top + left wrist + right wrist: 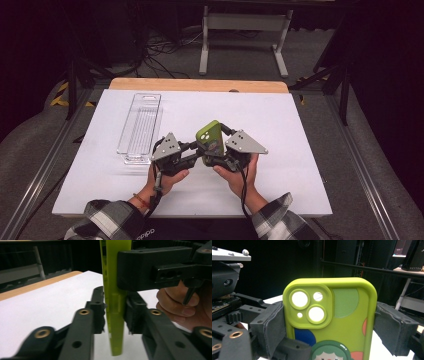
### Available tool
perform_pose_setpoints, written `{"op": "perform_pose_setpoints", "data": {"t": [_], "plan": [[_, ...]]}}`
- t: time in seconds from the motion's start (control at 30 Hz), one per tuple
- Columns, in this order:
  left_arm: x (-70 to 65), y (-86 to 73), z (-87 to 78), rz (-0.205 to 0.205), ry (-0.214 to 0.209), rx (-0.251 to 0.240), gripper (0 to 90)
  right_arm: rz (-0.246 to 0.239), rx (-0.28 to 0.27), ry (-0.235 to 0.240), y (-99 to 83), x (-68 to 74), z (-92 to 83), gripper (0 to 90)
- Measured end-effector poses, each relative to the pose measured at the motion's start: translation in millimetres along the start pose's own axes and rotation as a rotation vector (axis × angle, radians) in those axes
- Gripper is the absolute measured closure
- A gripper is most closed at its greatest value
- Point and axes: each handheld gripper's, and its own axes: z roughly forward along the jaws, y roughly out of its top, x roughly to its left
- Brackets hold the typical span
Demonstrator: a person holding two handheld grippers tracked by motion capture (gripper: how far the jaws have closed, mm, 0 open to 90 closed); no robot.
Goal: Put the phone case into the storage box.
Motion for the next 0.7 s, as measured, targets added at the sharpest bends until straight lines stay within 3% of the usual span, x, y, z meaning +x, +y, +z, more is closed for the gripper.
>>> {"op": "perform_pose_setpoints", "data": {"t": [0.17,0.37,0.7], "plan": [[-0.8,0.8,-1.9,0.014,-0.008,-0.003,77.1,-0.002,-0.01,-0.001,1.0,2.1,-1.2,16.3],[-0.1,3.3,-3.7,0.061,0.014,0.011,77.3,-0.002,-0.006,0.0,1.8,3.6,-1.7,16.0],[-0.2,6.7,-9.2,0.103,0.031,0.028,77.4,-0.029,0.005,0.019,4.5,2.8,-2.2,15.8]]}}
